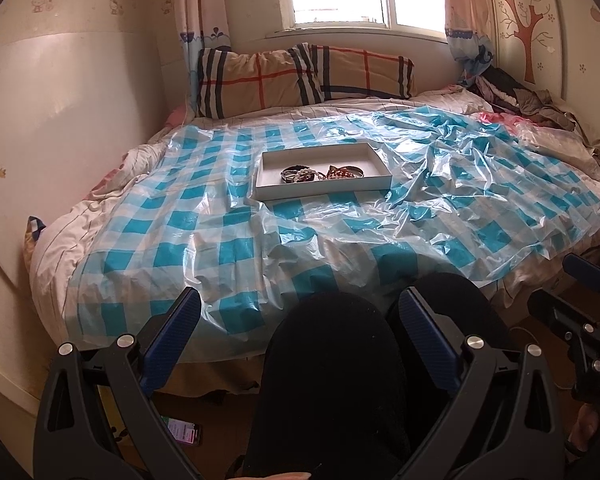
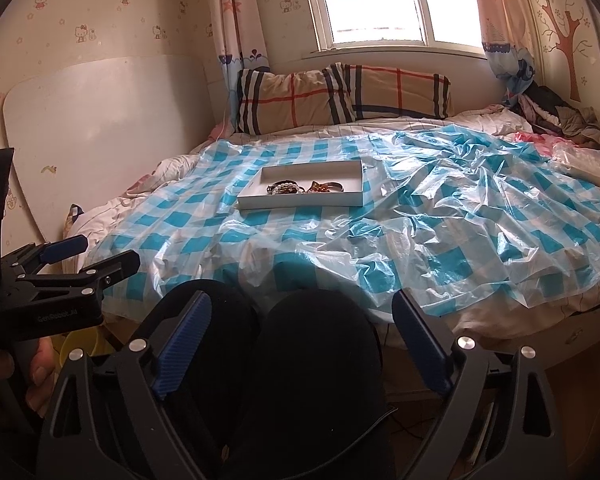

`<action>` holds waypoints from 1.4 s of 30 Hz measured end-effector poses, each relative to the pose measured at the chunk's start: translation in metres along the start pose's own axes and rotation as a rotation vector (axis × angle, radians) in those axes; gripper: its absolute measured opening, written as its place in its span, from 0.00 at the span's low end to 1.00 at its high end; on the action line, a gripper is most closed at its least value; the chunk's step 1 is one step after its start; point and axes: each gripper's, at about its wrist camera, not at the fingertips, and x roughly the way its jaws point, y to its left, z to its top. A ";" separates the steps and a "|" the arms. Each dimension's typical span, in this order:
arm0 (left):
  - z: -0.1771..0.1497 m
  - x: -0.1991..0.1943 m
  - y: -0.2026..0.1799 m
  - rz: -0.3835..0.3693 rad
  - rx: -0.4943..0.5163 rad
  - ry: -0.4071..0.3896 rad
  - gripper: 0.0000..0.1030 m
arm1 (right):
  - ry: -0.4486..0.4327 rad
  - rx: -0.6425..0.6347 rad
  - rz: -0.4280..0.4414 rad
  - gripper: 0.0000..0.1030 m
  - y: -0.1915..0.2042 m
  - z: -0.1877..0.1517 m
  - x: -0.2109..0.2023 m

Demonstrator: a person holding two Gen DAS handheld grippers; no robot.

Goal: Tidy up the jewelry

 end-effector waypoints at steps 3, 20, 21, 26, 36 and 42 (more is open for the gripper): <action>0.000 0.000 0.000 0.001 0.000 0.002 0.92 | 0.001 0.001 0.000 0.86 0.000 0.000 -0.001; -0.005 0.005 -0.003 -0.002 0.003 0.014 0.93 | 0.003 0.000 -0.001 0.87 0.001 0.000 0.001; -0.006 0.005 -0.005 0.001 0.005 0.015 0.93 | 0.003 0.001 -0.001 0.87 0.001 -0.001 0.000; -0.009 0.007 -0.010 0.005 0.009 0.019 0.93 | 0.004 -0.001 -0.001 0.87 0.002 -0.002 0.001; -0.009 0.008 -0.012 0.005 0.010 0.021 0.93 | 0.006 -0.001 -0.002 0.87 0.003 -0.001 0.001; -0.017 0.016 -0.016 0.026 -0.009 0.060 0.93 | 0.002 -0.012 -0.003 0.87 0.004 -0.005 0.000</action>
